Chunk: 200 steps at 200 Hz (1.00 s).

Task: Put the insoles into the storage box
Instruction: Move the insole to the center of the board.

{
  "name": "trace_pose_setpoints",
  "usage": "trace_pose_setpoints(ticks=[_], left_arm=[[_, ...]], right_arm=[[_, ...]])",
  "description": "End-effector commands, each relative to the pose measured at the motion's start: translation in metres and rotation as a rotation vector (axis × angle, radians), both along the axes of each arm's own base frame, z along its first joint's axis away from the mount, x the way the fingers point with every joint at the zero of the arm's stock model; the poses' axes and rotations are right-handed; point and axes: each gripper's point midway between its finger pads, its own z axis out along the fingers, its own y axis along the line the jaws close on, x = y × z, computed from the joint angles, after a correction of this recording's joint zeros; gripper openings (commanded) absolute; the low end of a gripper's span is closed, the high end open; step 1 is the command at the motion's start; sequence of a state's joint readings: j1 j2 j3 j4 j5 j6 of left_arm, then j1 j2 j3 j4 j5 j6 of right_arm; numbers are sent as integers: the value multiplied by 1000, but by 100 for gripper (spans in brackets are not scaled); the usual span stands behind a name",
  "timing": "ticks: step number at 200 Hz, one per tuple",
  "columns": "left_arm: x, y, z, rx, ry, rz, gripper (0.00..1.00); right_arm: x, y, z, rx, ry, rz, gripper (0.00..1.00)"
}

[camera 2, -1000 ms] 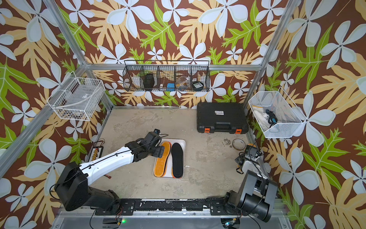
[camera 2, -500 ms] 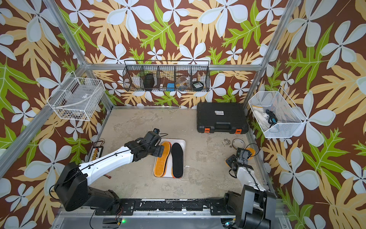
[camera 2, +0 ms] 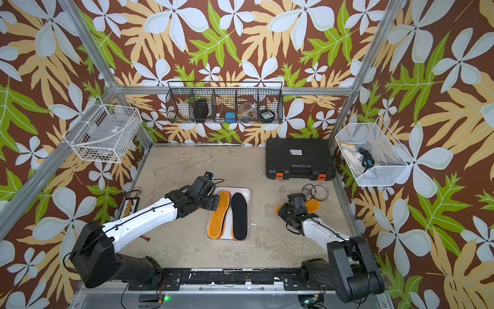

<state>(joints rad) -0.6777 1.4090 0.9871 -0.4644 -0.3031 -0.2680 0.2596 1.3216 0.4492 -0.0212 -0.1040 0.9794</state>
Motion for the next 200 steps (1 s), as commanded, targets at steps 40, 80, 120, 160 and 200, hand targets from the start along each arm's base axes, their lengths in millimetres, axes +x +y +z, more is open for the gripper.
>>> trace_pose_setpoints(ticks=[40, 80, 120, 160, 200], left_arm=[[-1, 6, -1, 8, -1, 13, 90], [-1, 4, -1, -4, 3, 6, 90], [-2, 2, 1, -17, 5, -2, 90], [-4, 2, 0, -25, 4, -7, 90], [-5, 4, 1, -21, -2, -5, 90]], right_arm=[[-61, 34, -36, -114, 356, 127, 48], [-54, 8, 0, -249, 293, 89, 80], [-45, -20, 2, -285, 281, 41, 91], [-33, -41, 15, -457, 343, 117, 94], [-27, -53, 48, -539, 278, 124, 96]])
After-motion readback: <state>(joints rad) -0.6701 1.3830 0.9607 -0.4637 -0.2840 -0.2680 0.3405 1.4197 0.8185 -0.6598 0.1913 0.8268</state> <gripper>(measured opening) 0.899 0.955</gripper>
